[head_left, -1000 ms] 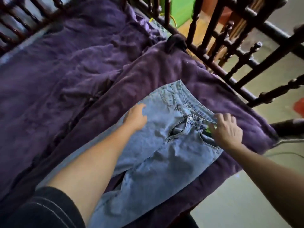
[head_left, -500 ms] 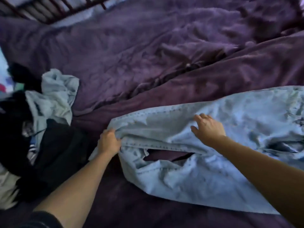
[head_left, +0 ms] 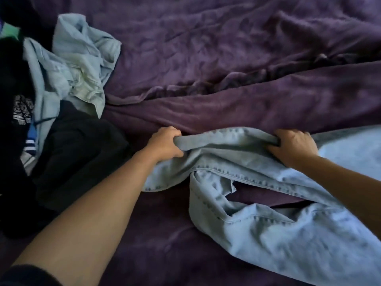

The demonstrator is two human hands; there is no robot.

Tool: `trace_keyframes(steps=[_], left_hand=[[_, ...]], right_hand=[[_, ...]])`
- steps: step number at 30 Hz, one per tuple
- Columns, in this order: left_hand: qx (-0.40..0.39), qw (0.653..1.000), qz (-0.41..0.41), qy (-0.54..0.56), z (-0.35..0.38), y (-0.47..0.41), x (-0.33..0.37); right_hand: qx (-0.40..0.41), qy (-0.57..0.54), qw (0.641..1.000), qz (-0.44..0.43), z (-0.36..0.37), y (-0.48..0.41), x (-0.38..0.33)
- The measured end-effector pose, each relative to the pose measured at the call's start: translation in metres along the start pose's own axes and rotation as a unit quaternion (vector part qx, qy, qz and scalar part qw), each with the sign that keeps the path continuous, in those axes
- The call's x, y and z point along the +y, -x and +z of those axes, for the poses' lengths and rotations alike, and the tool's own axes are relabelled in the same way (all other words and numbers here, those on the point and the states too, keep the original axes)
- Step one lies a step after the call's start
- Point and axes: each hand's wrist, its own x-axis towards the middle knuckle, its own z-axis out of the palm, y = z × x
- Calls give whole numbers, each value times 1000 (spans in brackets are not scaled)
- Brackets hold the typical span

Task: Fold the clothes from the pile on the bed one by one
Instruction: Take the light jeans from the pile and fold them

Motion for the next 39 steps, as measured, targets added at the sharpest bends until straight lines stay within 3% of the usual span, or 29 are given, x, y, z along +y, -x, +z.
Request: trace_keyframes(steps=[4, 7, 12, 15, 17, 20, 22, 24, 26, 28, 30, 31, 33, 36, 39], left_hand=[[-111, 986, 44, 120, -35, 32, 0], [-165, 965, 54, 198, -81, 56, -2], [-148, 922, 60, 354, -154, 60, -9], [-58, 948, 26, 311, -166, 47, -19], [64, 971, -38, 227, -159, 27, -30], [279, 945, -154, 74, -136, 7, -50], [326, 938, -120, 17, -110, 12, -47], [289, 954, 54, -51, -70, 25, -30], [153, 951, 236, -128, -19, 49, -6], [-13, 929, 288, -233, 30, 75, 13], [-77, 911, 296, -275, 65, 93, 19], [-80, 913, 301, -262, 73, 100, 19], [-75, 934, 289, -195, 78, 113, 16], [-120, 973, 196, -30, 63, 140, 13], [-194, 975, 80, 73, 32, 160, 5]], right_hand=[[30, -116, 991, 66, -18, 25, 13], [35, -122, 990, 58, -43, 16, 10], [33, -108, 990, 83, -79, -26, 5], [-5, -73, 991, 109, -79, -36, 6], [6, -54, 991, 121, -75, -36, -4], [71, -40, 992, 95, -65, -23, -21], [115, -52, 991, 47, -53, 2, -30], [136, -92, 986, -15, -38, 40, -35], [153, -134, 977, -68, -21, 82, -33], [111, -145, 976, -117, -4, 123, -28], [-44, -114, 983, -135, 10, 151, -20], [-130, -68, 981, -128, 18, 161, -17], [-220, 17, 970, -101, 32, 173, -3], [-231, -40, 970, -60, 27, 175, 11], [-218, -117, 967, -52, 5, 168, 15]])
